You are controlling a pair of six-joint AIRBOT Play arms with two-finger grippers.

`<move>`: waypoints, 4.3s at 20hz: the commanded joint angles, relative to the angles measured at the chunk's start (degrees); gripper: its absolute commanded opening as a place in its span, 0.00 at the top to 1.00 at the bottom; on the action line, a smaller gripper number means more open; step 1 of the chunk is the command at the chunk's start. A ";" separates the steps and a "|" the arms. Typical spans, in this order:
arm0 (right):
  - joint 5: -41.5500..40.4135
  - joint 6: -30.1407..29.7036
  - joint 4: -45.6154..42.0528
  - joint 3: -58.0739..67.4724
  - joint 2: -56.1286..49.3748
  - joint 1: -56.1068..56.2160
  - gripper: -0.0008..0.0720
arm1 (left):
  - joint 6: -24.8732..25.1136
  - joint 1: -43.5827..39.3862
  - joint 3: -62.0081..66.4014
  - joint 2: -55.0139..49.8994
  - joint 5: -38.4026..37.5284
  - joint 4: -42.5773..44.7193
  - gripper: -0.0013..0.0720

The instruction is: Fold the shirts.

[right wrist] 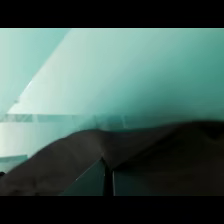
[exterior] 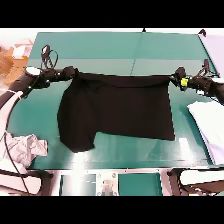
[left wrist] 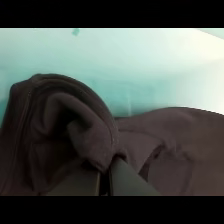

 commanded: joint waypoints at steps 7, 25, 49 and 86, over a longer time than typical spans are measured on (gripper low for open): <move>18.36 4.37 -20.33 0.46 -1.31 -5.27 0.96 | -5.31 10.73 -0.04 -0.92 -21.66 9.77 0.94; 18.34 6.56 -31.12 0.35 -1.40 -5.22 0.96 | -5.73 7.93 -2.47 -3.19 -23.85 16.02 0.94; 30.80 15.08 -41.97 -1.40 10.08 -8.59 0.66 | -15.82 12.33 -1.68 1.55 -50.71 22.36 0.14; 5.84 26.05 -27.89 -56.83 47.56 -14.78 0.53 | -12.63 8.15 -55.28 42.56 -16.35 5.44 0.94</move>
